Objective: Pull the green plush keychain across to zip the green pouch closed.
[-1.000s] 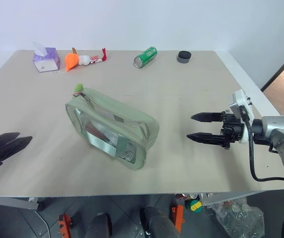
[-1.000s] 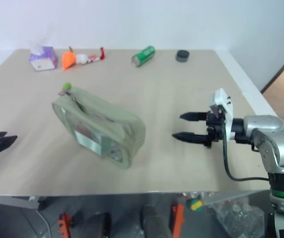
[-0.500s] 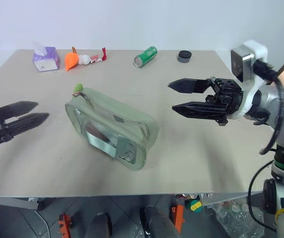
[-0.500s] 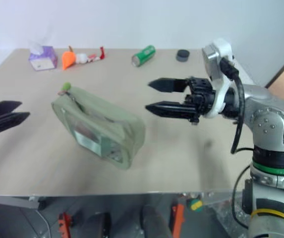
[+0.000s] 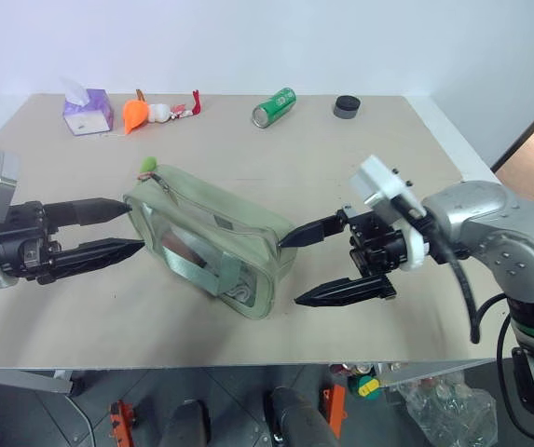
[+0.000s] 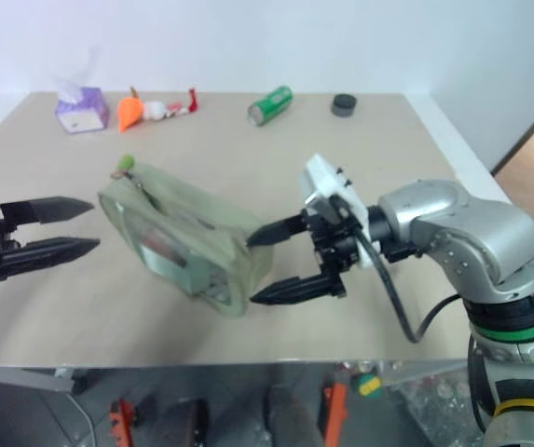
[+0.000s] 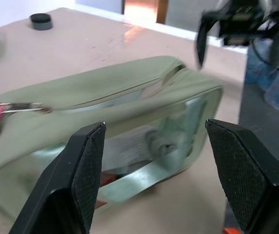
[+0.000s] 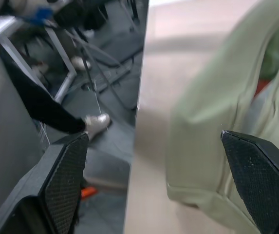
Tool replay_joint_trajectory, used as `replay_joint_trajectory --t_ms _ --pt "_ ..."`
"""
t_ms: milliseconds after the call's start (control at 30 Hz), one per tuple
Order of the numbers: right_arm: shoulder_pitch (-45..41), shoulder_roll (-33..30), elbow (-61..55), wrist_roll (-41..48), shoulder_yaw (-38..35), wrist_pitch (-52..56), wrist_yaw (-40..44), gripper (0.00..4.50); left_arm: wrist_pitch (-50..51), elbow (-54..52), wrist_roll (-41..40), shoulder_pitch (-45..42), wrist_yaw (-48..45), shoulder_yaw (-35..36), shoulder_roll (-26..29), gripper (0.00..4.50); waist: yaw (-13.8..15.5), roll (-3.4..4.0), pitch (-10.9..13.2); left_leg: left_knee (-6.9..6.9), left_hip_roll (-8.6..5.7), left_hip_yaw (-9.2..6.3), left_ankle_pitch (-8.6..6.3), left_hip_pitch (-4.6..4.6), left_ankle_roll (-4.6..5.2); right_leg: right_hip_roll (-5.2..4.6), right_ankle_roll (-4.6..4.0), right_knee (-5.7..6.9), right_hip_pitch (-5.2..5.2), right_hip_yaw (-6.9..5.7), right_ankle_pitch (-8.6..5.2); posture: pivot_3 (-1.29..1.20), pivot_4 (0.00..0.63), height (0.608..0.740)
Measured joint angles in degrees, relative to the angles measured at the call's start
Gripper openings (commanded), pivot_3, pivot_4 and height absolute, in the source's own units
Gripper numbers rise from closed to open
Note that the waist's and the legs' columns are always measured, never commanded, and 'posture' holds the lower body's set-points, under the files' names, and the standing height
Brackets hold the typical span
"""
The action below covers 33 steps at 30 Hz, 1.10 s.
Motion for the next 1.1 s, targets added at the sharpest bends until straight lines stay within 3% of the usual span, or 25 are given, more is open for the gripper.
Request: replay_joint_trajectory --t_ms 400,600,767,1033,1100 --pt "-0.2 1.7 0.0 -7.1 4.6 -3.7 1.1 4.49 -0.1 -0.9 -2.1 0.0 2.5 0.1 -0.2 3.40 0.0 0.00 0.0 0.02 0.00 -0.01 0.00 0.00 -0.01 0.00 0.00 0.01 0.01 -0.01 0.00 0.00 0.150 0.740" --pt "-2.7 7.2 3.0 -10.5 7.5 -3.2 -2.3 4.49 -0.1 -1.2 -2.0 0.2 3.5 0.2 -0.4 3.40 -0.1 -0.01 0.0 0.06 -0.01 -0.01 0.02 0.05 -0.04 0.03 -0.03 0.17 0.00 0.02 0.00 0.00 0.150 0.740" --pt "-5.5 11.3 6.2 -11.5 7.6 0.3 -6.9 3.06 -0.1 -1.2 -2.1 0.5 4.5 0.3 -0.7 3.40 -0.1 -0.02 0.0 0.12 0.00 -0.03 0.04 0.11 -0.06 0.07 -0.09 0.37 -0.02 0.03 -0.02 0.00 0.150 0.740" --pt "-5.5 11.7 6.6 -12.4 7.6 1.1 -8.8 0.24 -0.1 -0.4 -1.8 1.0 5.4 0.4 -0.9 3.40 -0.1 -0.01 0.0 0.13 0.00 -0.06 0.04 0.18 -0.06 0.12 -0.18 0.55 -0.04 0.03 -0.08 0.00 0.150 0.740" --pt "-5.5 11.7 6.6 -13.0 7.6 0.8 -9.0 0.03 -0.1 -0.2 -1.8 1.0 5.6 0.4 -0.9 3.40 -0.1 -0.01 0.0 0.13 0.01 -0.06 0.04 0.18 -0.06 0.12 -0.19 0.56 -0.04 0.03 -0.09 0.00 0.150 0.740"
